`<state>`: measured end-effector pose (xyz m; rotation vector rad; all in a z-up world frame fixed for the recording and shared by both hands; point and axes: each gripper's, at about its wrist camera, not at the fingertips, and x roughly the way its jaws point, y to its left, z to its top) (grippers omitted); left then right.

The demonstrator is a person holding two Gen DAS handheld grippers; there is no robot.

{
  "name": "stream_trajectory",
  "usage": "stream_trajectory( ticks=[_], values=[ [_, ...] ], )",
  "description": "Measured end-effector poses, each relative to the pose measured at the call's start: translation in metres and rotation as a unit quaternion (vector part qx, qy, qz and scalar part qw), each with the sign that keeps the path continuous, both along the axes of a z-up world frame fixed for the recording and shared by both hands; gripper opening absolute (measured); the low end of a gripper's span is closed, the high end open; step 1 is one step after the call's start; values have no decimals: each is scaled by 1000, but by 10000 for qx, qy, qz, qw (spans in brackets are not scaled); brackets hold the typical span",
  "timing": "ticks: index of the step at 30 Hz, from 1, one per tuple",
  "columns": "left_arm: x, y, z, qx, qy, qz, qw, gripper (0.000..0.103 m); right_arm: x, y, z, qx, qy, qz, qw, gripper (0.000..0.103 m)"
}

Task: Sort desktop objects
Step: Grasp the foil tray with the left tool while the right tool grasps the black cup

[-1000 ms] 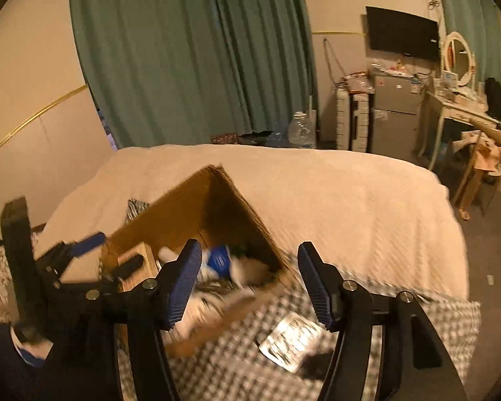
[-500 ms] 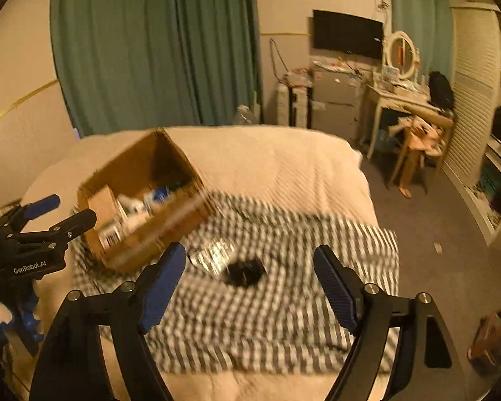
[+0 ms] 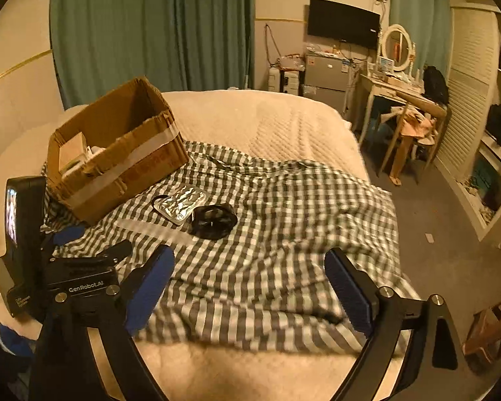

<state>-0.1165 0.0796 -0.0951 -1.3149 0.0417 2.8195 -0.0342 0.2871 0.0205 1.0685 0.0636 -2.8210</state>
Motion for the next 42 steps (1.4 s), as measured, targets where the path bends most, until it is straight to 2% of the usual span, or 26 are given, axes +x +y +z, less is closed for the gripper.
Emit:
stream_trajectory(
  ticks=[4, 7, 11, 15, 18, 21, 22, 23, 28, 31, 34, 36, 37, 40, 42],
  values=[
    [-22, -13, -10, 650, -133, 152, 9977, 103, -35, -8, -42, -446, -110, -45, 9989, 92],
    [-40, -10, -19, 594, -186, 221, 9978, 103, -72, -14, -77, -1083, -265, -240, 9935, 92],
    [-56, -2, -36, 395, -500, 140, 9979, 103, -111, -34, -100, -769, -405, -43, 9962, 94],
    [-65, -9, -43, 522, -582, 256, 9966, 103, -146, -54, -118, -245, -535, -39, 9983, 94],
    [-71, -12, -39, 590, -505, 239, 9967, 103, -166, -57, -127, -246, -586, -84, 9979, 95],
    [-73, -4, -36, 430, -400, 38, 9983, 103, -187, -56, -141, -283, -873, -118, 9957, 95],
    [-73, 2, -33, 328, -311, -83, 9989, 103, -191, -54, -146, -364, -993, -94, 9943, 86],
    [-73, 8, -31, 203, -210, -182, 9994, 103, -190, -50, -147, -568, -1000, -25, 9934, 70],
    [-83, 32, -27, -255, 9, -444, 9987, 103, -162, -16, -140, -969, -651, -452, 9921, 66],
    [-96, 39, -28, -266, 101, -607, 9977, 103, -133, 5, -129, -841, -320, -960, 9913, 66],
    [-110, 37, -35, -224, 171, -589, 9979, 103, -113, 11, -132, -799, -259, -1051, 9909, 66],
    [-121, 30, -45, -41, -25, -508, 9987, 93, -109, 6, -146, -692, -341, -978, 9922, 66],
    [-124, 28, -49, 66, -93, -488, 9987, 82, -110, 6, -149, -658, -299, -983, 9925, 67],
    [-123, 20, -44, 287, -59, -464, 9985, 69, -114, 4, -154, -575, -375, -986, 9928, 69],
    [-120, 14, -39, 448, -1, -482, 9978, 69, -116, 5, -158, -610, -435, -974, 9924, 69]
  ],
)
